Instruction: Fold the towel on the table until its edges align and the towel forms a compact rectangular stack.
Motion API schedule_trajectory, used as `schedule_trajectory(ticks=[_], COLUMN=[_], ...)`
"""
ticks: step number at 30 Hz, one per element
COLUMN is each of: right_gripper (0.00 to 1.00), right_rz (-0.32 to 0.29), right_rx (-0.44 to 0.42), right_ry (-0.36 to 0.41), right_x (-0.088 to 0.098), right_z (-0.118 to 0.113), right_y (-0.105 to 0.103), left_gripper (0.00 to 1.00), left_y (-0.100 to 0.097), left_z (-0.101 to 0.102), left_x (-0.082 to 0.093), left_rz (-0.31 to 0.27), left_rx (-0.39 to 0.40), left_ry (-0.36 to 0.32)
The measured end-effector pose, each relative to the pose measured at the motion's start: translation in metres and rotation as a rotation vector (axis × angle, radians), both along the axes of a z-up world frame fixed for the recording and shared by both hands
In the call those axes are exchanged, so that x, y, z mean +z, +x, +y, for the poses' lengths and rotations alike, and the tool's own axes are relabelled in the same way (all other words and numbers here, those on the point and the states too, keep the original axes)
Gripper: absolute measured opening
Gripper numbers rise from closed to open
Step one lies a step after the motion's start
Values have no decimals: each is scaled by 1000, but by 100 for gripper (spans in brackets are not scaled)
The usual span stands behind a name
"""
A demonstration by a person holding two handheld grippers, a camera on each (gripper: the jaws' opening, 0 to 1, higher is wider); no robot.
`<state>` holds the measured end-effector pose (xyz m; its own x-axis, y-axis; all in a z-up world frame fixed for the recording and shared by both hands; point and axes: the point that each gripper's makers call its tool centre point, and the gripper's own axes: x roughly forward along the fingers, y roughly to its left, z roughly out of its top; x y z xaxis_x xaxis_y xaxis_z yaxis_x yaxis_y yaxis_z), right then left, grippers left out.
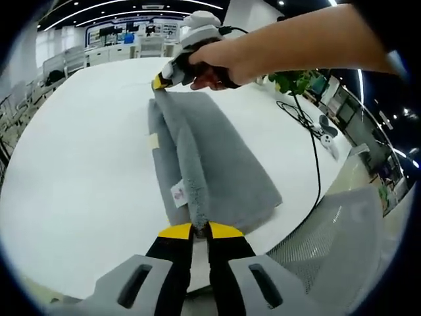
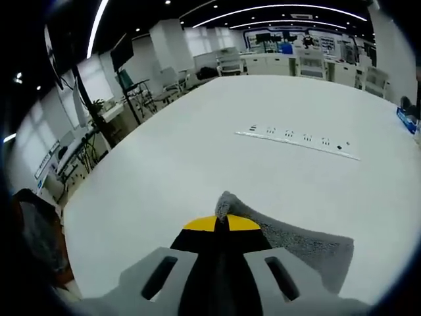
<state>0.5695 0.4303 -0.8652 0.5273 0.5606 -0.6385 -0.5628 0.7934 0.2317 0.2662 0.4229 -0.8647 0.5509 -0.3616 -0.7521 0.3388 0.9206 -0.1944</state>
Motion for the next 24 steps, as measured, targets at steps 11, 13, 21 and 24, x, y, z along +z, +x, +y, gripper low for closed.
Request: schedule_trajectory(ticks=[11, 13, 21, 24], right_gripper=[7, 5, 8, 11], right_rz=[-48, -65, -92, -107], right_rx=[57, 78, 50, 43], right_ry=[28, 17, 27, 29], right_x=[5, 7, 20, 26], right_z=[9, 8, -7, -17], right_y=[-7, -9, 2, 6], left_gripper=[12, 12, 12, 12], left_y=[16, 18, 25, 28], left_z=[12, 11, 4, 4], left_x=[6, 5, 7, 8], left_rz=[-40, -40, -54, -60], left_rx=[6, -1, -29, -33], left_ry=[20, 24, 25, 24])
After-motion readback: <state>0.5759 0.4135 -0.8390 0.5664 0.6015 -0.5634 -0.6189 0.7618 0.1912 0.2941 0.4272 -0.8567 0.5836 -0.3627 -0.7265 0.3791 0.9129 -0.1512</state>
